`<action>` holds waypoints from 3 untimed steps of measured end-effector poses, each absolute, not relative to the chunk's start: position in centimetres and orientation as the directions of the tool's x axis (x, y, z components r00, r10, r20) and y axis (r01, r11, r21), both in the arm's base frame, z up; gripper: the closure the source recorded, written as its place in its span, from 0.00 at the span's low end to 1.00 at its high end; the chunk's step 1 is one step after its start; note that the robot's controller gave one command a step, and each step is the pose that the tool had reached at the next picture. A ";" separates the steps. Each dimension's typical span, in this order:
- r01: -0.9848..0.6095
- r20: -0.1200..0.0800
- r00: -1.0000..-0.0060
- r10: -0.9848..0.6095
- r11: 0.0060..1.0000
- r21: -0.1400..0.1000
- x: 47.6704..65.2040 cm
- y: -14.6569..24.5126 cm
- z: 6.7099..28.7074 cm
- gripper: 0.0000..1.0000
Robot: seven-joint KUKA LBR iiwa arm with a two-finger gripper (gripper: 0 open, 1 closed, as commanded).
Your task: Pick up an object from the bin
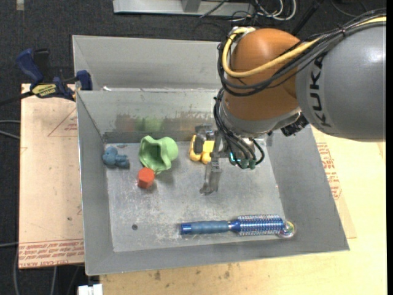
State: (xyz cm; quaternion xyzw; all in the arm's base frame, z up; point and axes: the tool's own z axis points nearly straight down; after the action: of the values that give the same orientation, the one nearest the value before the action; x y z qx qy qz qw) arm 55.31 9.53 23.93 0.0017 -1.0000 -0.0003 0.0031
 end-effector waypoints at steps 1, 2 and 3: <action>-0.024 0.001 -1.000 -0.024 1.000 0.002 62.0 13.0 8.5 0.00; 0.210 -0.009 -0.978 0.210 0.978 0.007 65.0 17.9 20.4 0.00; 0.278 0.002 -0.961 0.278 0.961 0.000 62.0 23.1 8.6 0.00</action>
Offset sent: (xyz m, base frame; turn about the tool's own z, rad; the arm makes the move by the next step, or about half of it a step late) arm 0.0665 0.0331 -0.1498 -0.0174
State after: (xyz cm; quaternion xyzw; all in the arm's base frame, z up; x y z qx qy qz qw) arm 62.03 23.14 8.63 -0.1404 -0.9901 0.0000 0.0011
